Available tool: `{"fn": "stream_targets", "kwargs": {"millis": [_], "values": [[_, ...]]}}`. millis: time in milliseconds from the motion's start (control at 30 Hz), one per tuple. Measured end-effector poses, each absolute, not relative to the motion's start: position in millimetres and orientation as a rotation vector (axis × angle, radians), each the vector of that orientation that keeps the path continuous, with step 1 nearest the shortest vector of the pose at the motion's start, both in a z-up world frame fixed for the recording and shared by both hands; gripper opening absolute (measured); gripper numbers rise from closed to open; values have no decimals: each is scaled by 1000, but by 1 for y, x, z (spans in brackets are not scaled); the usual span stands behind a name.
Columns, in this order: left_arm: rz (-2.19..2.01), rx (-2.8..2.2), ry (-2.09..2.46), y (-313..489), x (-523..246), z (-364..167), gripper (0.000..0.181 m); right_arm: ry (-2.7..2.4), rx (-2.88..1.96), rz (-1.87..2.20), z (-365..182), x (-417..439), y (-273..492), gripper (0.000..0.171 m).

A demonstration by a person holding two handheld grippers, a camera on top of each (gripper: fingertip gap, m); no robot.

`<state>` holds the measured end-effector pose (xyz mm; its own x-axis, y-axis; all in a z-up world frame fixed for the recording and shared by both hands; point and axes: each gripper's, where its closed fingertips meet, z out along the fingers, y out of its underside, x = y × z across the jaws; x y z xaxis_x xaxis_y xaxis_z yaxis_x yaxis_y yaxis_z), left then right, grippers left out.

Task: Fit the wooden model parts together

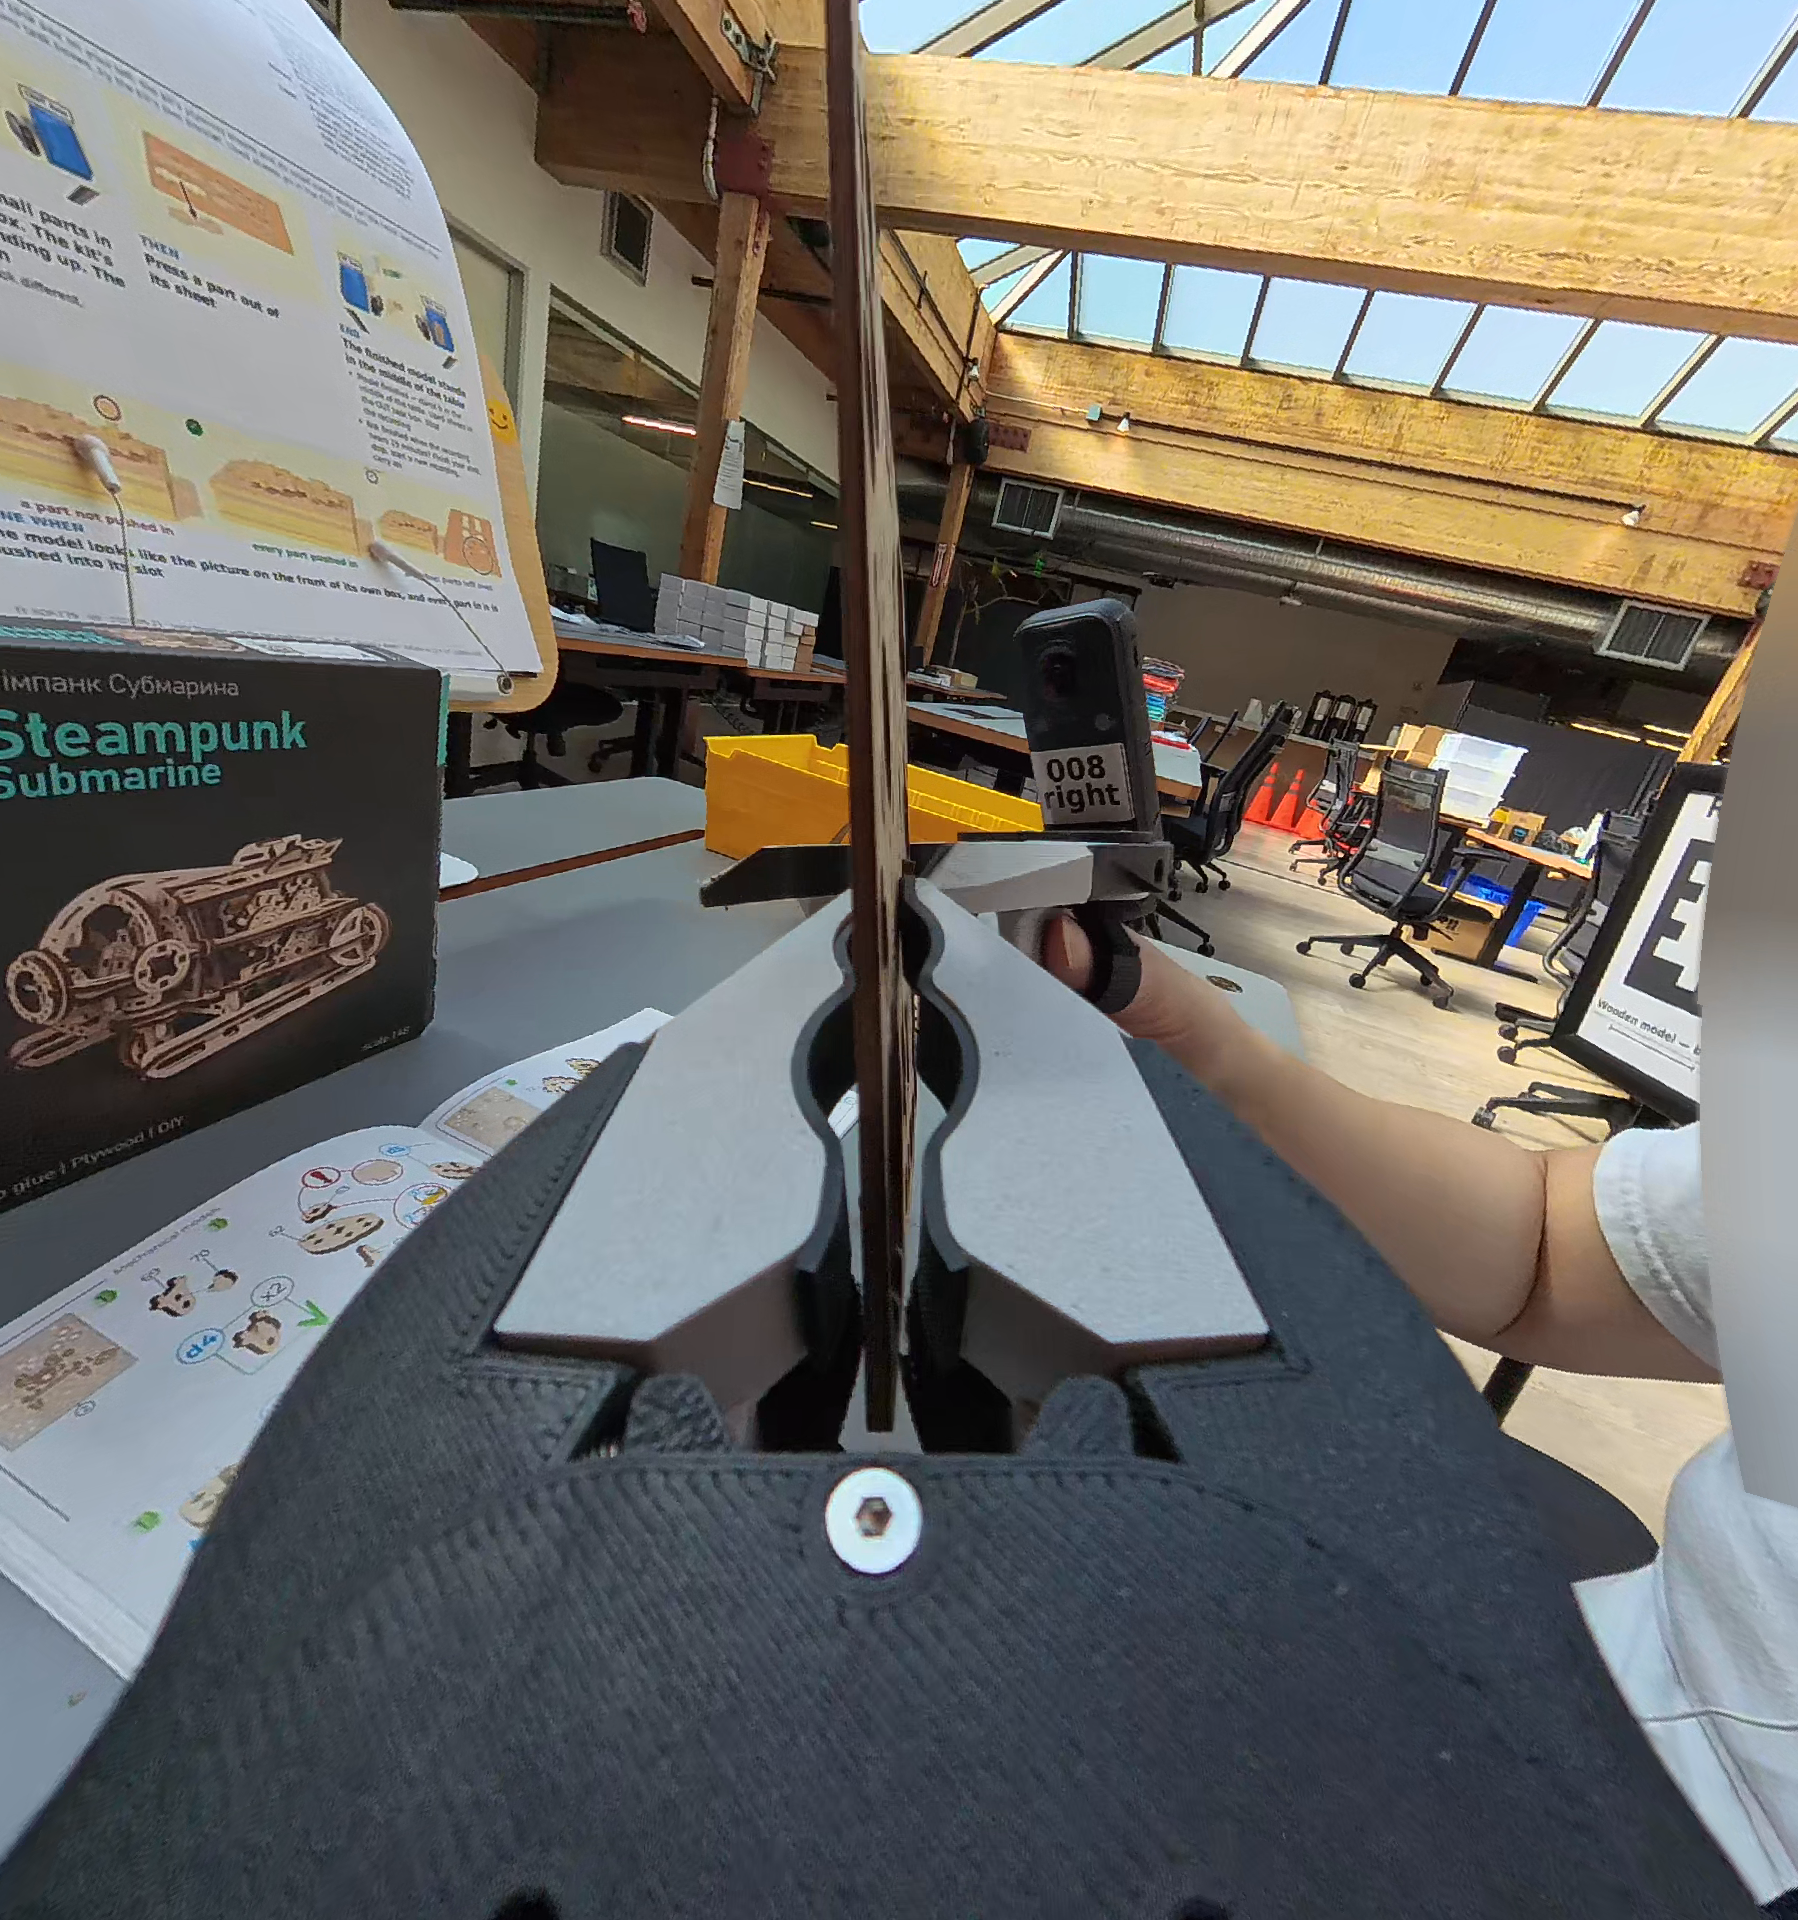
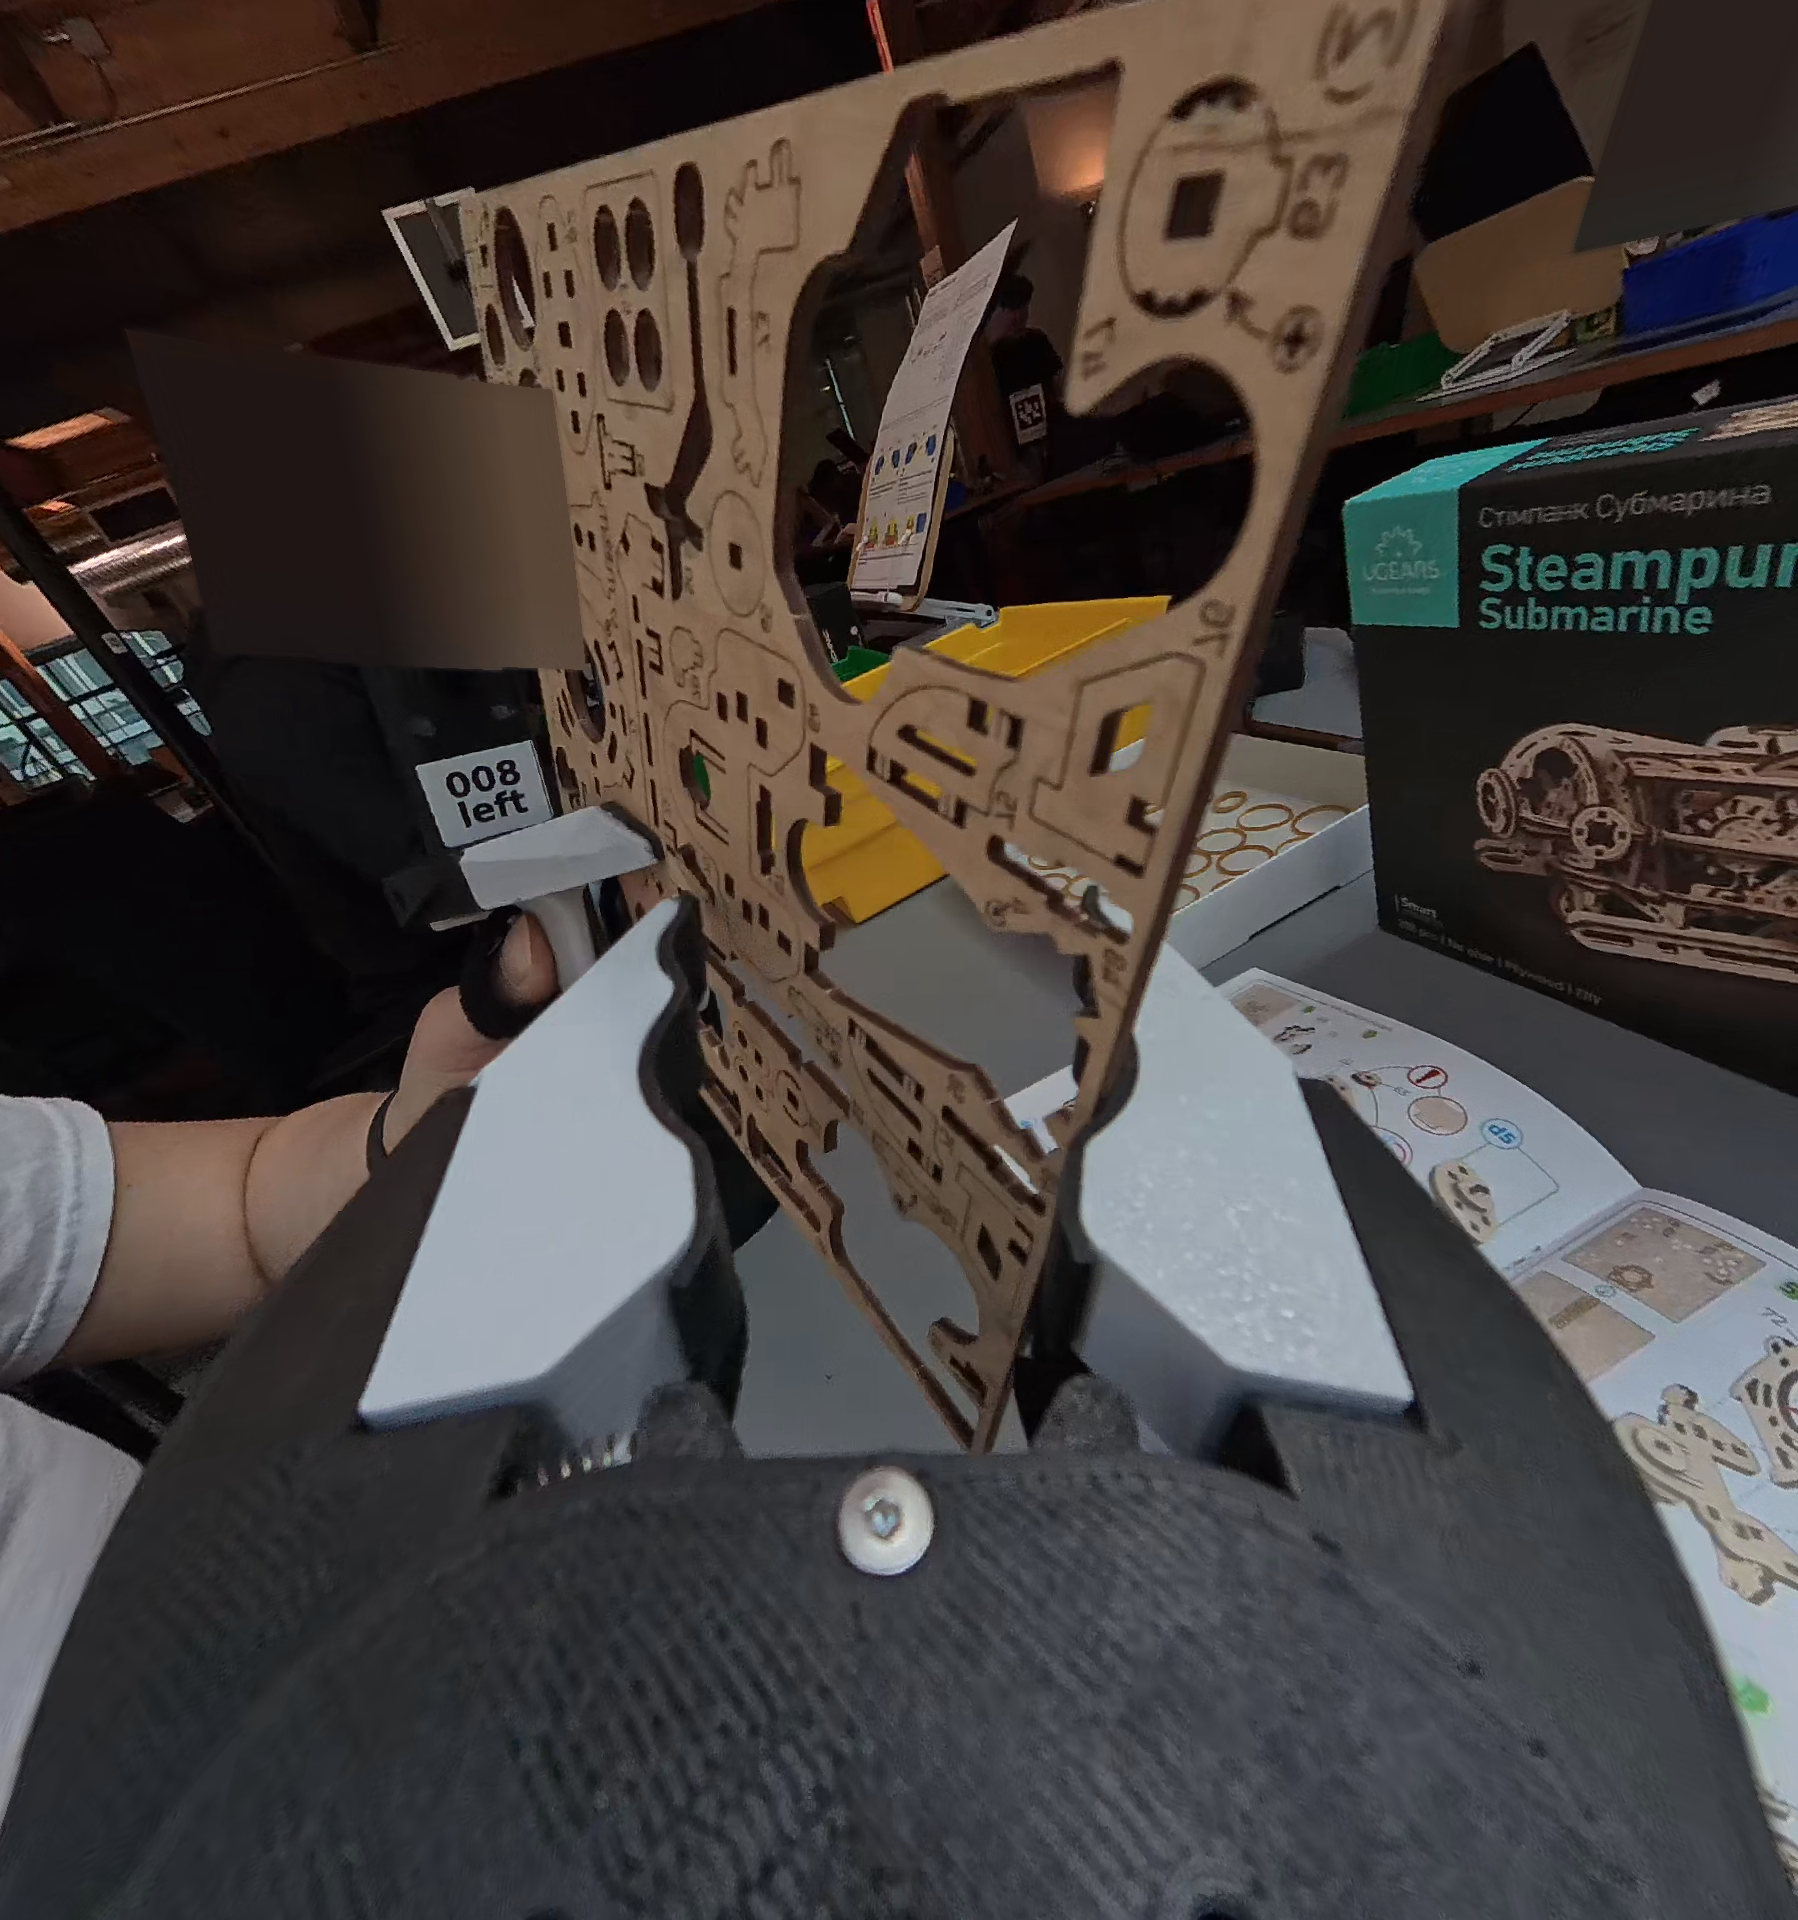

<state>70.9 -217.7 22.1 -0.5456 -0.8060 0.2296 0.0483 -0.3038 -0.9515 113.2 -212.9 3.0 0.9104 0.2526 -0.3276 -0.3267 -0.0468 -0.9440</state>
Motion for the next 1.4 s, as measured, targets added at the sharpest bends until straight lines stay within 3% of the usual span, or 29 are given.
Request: {"fn": "stream_targets", "kwargs": {"millis": [33,233,467,700,1400], "values": [[-1896,-989,1357,-218,72,22,0,56,-1541,473,3,114,-214,66],[-1863,-983,1377,-222,74,17,0,107,-1546,476,0,118,-211,85],[-1899,-917,1436,-231,73,16,11,101,-1553,487,-2,118,-214,81],[-1839,-968,1525,-230,80,2,0,95,-1589,496,-9,118,-215,74],[-1770,-1151,1599,-229,89,-18,1,121,-1646,386,-22,129,-213,80]]}}
